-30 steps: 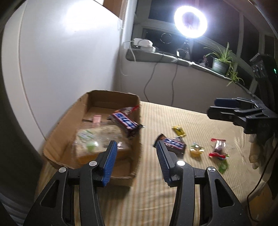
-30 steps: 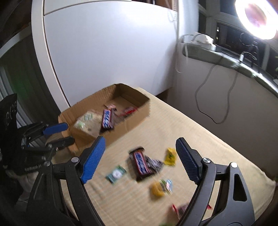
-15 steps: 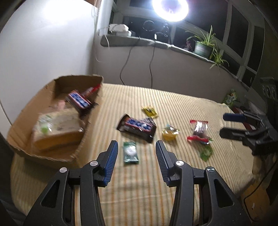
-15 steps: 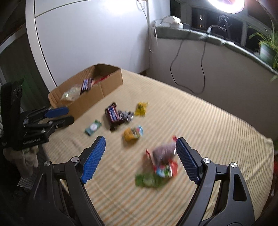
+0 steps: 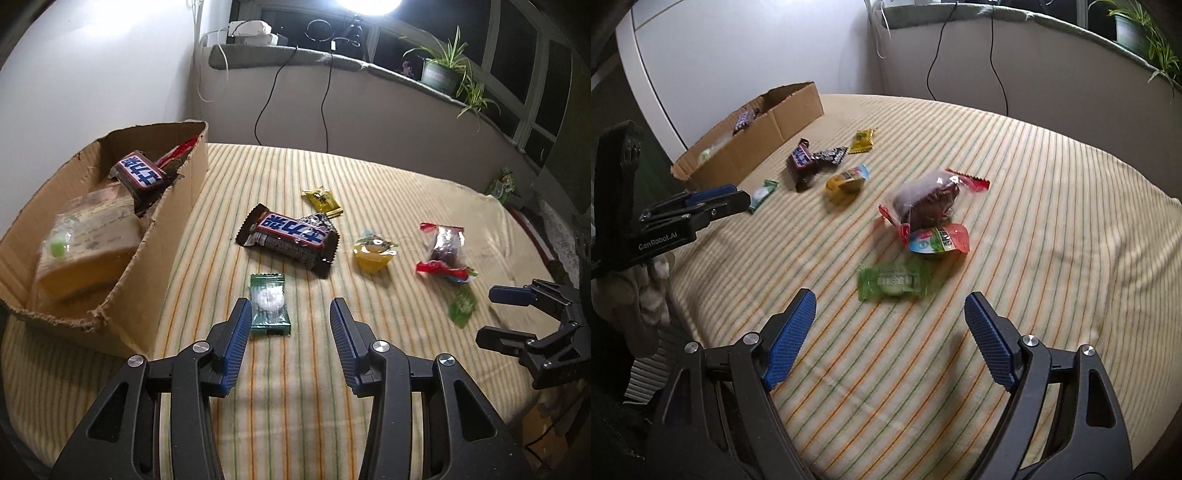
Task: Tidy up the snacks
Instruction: 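Grasp the green mint packet with the left tool while the right tool grasps a green candy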
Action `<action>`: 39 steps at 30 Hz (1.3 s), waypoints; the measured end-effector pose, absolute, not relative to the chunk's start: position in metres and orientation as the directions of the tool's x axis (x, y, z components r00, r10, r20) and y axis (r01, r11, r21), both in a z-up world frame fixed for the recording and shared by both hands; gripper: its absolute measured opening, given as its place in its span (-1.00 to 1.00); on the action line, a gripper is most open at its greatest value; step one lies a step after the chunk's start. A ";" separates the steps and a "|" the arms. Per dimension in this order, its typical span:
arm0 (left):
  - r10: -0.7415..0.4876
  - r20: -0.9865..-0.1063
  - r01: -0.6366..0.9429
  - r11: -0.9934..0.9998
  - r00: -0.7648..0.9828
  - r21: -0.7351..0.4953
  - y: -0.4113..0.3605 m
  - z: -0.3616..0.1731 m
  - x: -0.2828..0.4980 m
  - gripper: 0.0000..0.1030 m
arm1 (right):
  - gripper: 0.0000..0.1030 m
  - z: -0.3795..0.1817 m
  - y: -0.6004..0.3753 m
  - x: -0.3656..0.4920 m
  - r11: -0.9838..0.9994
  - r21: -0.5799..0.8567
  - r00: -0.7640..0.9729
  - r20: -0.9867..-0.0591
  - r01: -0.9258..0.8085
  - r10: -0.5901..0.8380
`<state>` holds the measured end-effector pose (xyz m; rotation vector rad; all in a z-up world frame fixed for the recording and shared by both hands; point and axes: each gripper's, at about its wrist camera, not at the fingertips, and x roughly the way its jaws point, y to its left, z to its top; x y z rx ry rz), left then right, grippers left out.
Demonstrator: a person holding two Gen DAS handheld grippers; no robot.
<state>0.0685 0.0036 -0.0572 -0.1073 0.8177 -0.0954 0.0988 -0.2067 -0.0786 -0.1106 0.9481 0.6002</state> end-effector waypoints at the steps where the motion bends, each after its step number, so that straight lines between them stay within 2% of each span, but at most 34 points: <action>1: -0.121 -0.725 0.042 0.991 0.678 -0.126 0.002 -0.058 0.071 -0.17 | 0.62 -0.080 -0.206 0.100 0.832 0.169 0.431 -0.791 -0.528 0.434; 3: -0.114 -0.729 0.041 0.992 0.675 -0.118 0.002 -0.059 0.074 -0.17 | 0.54 -0.083 -0.203 0.102 0.826 0.175 0.418 -0.795 -0.536 0.440; 10: -0.097 -0.745 0.029 0.994 0.660 -0.103 0.004 -0.069 0.085 -0.17 | 0.51 -0.089 -0.195 0.109 0.837 0.145 0.427 -0.807 -0.527 0.409; 12: -0.095 -0.747 0.024 0.994 0.658 -0.104 0.005 -0.071 0.086 -0.17 | 0.40 -0.089 -0.193 0.111 0.840 0.128 0.435 -0.809 -0.527 0.396; 18: -0.097 -0.754 0.017 0.994 0.650 -0.112 0.008 -0.072 0.091 -0.17 | 0.27 -0.091 -0.184 0.110 0.837 0.069 0.454 -0.814 -0.543 0.362; 21: -0.098 -0.757 0.014 0.993 0.646 -0.117 0.010 -0.074 0.092 -0.26 | 0.16 -0.092 -0.179 0.106 0.830 0.036 0.464 -0.815 -0.557 0.347; 26: -0.092 -0.754 0.015 0.994 0.650 -0.108 0.007 -0.075 0.092 -0.57 | -0.05 -0.091 -0.179 0.105 0.828 0.032 0.468 -0.813 -0.560 0.347; 33: -0.091 -0.749 0.020 0.994 0.656 -0.103 0.005 -0.075 0.089 -0.58 | -0.31 -0.090 -0.178 0.102 0.821 0.023 0.468 -0.812 -0.571 0.349; 39: -0.105 -0.746 0.027 0.993 0.657 -0.116 0.004 -0.073 0.085 -0.58 | -0.45 -0.088 -0.182 0.102 0.823 0.047 0.463 -0.808 -0.566 0.364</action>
